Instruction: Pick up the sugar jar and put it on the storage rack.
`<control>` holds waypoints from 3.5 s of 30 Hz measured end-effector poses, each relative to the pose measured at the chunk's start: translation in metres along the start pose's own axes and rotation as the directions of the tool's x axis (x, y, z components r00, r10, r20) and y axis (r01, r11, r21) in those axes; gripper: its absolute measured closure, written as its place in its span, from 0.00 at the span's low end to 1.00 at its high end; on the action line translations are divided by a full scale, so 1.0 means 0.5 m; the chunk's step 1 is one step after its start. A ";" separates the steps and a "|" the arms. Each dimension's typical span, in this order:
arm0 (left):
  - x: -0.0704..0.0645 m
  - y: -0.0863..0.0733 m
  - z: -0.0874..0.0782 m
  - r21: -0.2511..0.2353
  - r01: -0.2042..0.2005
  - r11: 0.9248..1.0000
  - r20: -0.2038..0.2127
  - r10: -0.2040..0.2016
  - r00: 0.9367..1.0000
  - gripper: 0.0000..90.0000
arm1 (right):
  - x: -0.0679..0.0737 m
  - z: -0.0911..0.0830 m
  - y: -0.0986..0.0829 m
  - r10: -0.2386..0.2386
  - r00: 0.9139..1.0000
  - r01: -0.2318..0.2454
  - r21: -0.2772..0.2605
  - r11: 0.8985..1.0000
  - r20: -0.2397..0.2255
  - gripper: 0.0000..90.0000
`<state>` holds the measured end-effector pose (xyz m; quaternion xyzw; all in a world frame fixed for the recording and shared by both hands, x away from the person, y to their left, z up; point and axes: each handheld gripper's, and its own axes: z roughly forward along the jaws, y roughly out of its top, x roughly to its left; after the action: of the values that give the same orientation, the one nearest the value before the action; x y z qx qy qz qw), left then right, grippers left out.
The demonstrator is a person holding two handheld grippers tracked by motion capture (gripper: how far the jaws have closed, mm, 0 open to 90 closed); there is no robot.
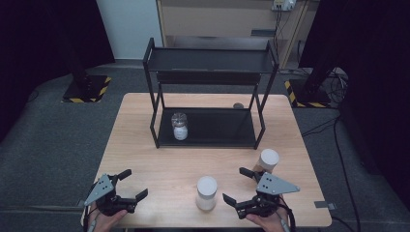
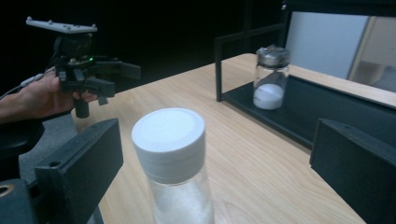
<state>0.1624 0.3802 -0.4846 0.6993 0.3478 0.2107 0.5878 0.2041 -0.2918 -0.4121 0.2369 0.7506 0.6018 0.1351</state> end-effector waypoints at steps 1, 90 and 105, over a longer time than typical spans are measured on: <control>0.000 0.000 0.000 0.000 0.000 1.000 0.000 0.000 1.000 0.00 | 0.001 0.006 -0.001 -0.002 1.000 0.002 0.002 1.000 -0.005 0.03; -0.008 0.007 0.005 0.028 -0.041 0.999 0.000 0.041 0.999 0.00 | -0.006 0.130 0.063 -0.033 0.999 0.030 0.072 0.997 0.038 0.38; -0.007 0.007 0.005 0.027 -0.034 0.999 0.002 0.034 0.999 0.00 | -0.033 0.149 0.130 -0.034 0.996 0.028 0.068 0.997 0.079 0.38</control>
<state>0.1626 0.3759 -0.4816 0.7132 0.3381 0.2155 0.5749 0.2671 -0.2273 -0.3684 0.2534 0.7678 0.5645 0.1664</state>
